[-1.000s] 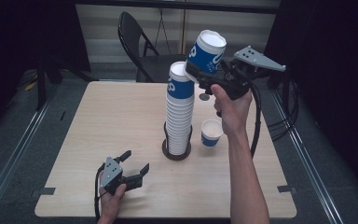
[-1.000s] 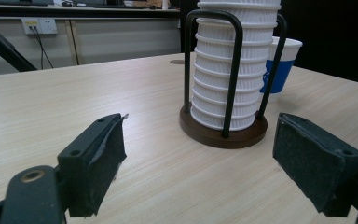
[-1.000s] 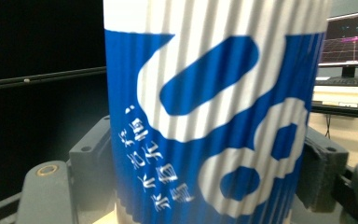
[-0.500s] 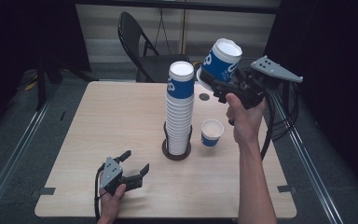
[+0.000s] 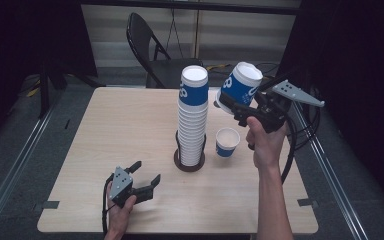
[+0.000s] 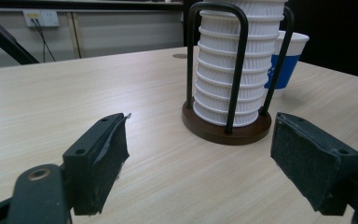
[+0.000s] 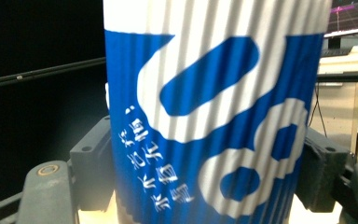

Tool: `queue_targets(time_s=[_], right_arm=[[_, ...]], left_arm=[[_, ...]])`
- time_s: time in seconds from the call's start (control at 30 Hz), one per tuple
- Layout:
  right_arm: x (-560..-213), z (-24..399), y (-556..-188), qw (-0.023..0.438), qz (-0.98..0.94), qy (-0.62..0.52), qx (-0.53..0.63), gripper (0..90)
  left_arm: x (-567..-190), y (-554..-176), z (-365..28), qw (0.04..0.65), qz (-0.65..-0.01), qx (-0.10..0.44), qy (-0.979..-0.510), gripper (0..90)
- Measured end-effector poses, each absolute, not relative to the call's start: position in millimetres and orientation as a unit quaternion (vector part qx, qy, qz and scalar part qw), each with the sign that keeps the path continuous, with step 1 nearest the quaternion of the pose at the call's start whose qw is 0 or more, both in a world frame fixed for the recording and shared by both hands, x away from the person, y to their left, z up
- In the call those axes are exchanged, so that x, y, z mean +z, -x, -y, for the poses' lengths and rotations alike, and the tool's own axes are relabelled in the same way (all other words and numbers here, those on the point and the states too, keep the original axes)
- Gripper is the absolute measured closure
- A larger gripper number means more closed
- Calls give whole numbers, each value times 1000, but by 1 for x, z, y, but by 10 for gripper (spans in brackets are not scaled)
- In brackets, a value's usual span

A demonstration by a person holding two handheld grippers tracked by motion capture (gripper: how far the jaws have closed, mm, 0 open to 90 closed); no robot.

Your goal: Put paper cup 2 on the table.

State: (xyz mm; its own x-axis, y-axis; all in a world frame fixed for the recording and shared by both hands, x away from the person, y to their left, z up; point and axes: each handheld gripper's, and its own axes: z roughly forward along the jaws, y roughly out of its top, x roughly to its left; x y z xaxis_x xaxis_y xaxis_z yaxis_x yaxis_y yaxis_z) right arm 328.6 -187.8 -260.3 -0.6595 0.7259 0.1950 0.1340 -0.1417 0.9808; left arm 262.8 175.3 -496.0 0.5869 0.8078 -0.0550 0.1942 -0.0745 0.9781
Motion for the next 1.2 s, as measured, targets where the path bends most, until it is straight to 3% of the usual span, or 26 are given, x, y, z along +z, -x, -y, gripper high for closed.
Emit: queue_targets(time_s=[0.8, 0.9, 1.2], right_arm=[[-326, 178, -308, 174, -640, -380, 645, 222], [-335, 177, -301, 168, -644, -383, 640, 222], [-363, 167, -291, 143, -647, -394, 637, 223]], left_arm=[[-490, -262, -163, 608, -342, 208, -686, 215], [-490, -262, -160, 604, -343, 206, -689, 260], [-487, -260, -155, 616, -334, 196, -686, 287]])
